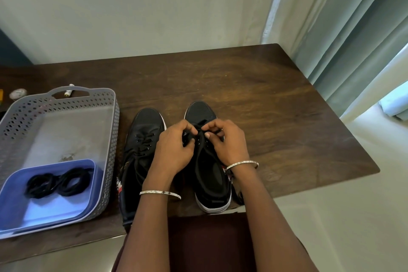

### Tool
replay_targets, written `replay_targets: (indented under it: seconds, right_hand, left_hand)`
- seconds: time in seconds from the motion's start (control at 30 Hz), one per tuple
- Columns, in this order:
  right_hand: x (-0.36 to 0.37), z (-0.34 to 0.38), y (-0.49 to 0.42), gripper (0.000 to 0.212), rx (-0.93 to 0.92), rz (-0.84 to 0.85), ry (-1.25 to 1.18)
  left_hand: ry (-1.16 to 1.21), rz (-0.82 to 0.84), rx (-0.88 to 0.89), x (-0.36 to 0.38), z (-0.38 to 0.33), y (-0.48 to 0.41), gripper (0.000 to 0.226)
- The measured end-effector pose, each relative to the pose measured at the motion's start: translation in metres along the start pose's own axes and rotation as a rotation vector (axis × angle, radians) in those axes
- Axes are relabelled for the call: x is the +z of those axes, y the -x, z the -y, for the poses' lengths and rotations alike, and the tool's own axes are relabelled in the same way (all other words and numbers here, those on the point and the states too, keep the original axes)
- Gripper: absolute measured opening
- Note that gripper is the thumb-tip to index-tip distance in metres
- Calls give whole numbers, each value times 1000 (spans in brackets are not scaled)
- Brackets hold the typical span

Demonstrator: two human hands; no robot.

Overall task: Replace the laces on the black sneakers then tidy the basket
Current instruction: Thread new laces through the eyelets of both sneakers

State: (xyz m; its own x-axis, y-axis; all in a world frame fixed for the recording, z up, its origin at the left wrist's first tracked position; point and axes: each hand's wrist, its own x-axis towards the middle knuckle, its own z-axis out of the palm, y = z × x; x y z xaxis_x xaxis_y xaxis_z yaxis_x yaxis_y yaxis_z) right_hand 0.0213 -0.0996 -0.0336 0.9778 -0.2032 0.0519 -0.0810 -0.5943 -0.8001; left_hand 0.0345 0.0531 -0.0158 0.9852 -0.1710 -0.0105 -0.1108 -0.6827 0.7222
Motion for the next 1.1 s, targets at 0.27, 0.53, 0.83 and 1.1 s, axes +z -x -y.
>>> replay_targets:
  seconds: [0.27, 0.53, 0.83, 1.1]
  right_hand:
    - [7, -6, -3, 24, -89, 7, 112]
    - [12, -6, -3, 6, -75, 98, 85]
    - [13, 4, 1, 8, 44, 108, 180]
    - [14, -5, -4, 29, 146, 47, -91]
  left_hand:
    - [-158, -97, 23, 7, -2, -1, 12]
    - [-27, 9, -190, 16, -1, -10, 24]
    - [199, -37, -399, 17, -7, -7, 42]
    - [372, -75, -512, 14, 0, -8, 43]
